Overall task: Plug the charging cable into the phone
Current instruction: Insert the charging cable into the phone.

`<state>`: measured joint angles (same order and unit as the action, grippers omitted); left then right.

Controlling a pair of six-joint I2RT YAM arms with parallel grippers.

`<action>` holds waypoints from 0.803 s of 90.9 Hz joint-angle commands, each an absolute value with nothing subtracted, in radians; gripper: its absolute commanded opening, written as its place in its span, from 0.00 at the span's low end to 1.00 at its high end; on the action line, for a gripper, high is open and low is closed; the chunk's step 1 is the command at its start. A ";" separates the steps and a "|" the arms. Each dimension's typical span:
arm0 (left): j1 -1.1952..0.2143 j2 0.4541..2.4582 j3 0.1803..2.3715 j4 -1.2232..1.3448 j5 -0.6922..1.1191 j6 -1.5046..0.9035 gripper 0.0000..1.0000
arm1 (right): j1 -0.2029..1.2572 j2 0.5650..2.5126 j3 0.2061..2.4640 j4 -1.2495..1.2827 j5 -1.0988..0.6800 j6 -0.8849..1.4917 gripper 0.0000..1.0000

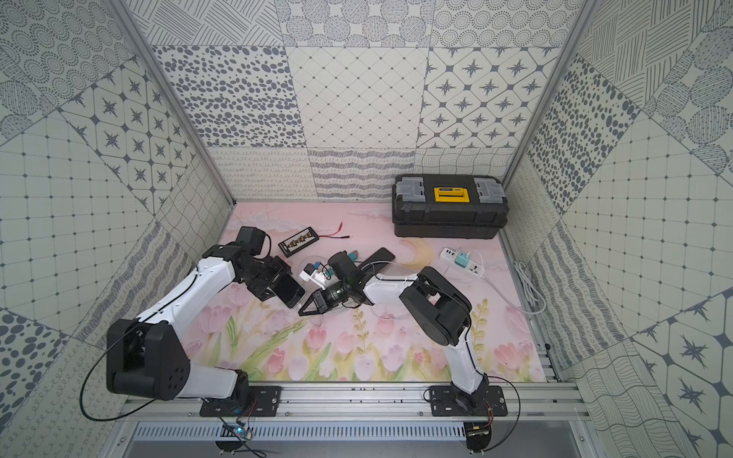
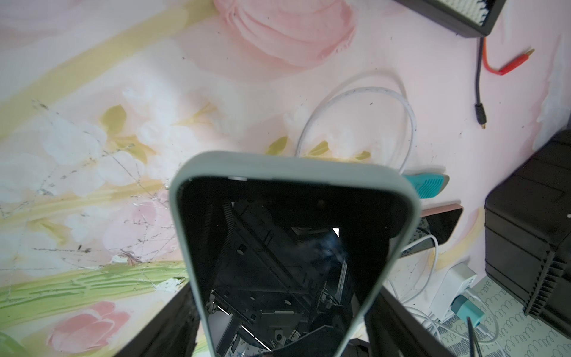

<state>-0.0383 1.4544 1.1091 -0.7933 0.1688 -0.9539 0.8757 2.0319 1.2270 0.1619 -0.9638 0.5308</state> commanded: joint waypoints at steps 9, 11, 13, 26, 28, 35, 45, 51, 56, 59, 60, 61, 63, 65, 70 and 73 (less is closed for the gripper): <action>-0.025 1.465 1.133 -0.804 0.225 -0.914 0.27 | 0.872 2.032 1.239 0.147 -0.968 0.483 0.00; -0.025 1.465 1.134 -0.804 0.227 -0.914 0.27 | 0.873 2.031 1.237 0.145 -0.967 0.481 0.00; -0.025 1.464 1.134 -0.805 0.228 -0.913 0.27 | 0.873 2.029 1.236 0.143 -0.967 0.479 0.00; -0.023 1.464 1.133 -0.806 0.227 -0.910 0.27 | 0.871 2.031 1.236 0.140 -0.969 0.476 0.00; -0.023 1.463 1.131 -0.806 0.226 -0.912 0.27 | 0.869 2.032 1.237 0.140 -0.969 0.476 0.00; -0.021 1.462 1.122 -0.801 0.228 -0.912 0.27 | 0.867 2.034 1.239 0.140 -0.970 0.477 0.00; -0.021 1.463 1.117 -0.799 0.232 -0.910 0.27 | 0.865 2.034 1.238 0.138 -0.965 0.471 0.00; -0.022 1.463 1.116 -0.798 0.235 -0.909 0.27 | 0.865 2.039 1.243 0.137 -0.969 0.472 0.00; -0.022 1.464 1.119 -0.799 0.237 -0.906 0.27 | 0.865 2.041 1.246 0.133 -0.968 0.471 0.00; -0.021 1.465 1.119 -0.800 0.238 -0.905 0.27 | 0.863 2.042 1.247 0.133 -0.968 0.472 0.00; -0.021 1.465 1.119 -0.800 0.239 -0.905 0.27 | 0.863 2.042 1.248 0.133 -0.968 0.472 0.00; -0.020 1.464 1.118 -0.800 0.239 -0.906 0.27 | 0.863 2.043 1.248 0.133 -0.967 0.472 0.00; -0.020 1.464 1.118 -0.799 0.239 -0.906 0.27 | 0.863 2.043 1.249 0.133 -0.967 0.472 0.00; -0.022 1.465 1.119 -0.798 0.240 -0.906 0.27 | 0.863 2.044 1.250 0.133 -0.965 0.472 0.00; -0.021 1.466 1.118 -0.797 0.243 -0.904 0.27 | 0.862 2.045 1.251 0.133 -0.965 0.473 0.00; -0.021 1.466 1.119 -0.797 0.244 -0.902 0.27 | 0.861 2.047 1.253 0.133 -0.965 0.473 0.00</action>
<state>-0.0277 1.4628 1.1164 -0.7933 0.1986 -0.9363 0.8680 2.0319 1.2274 0.1223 -0.9646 0.4961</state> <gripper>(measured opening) 0.803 0.097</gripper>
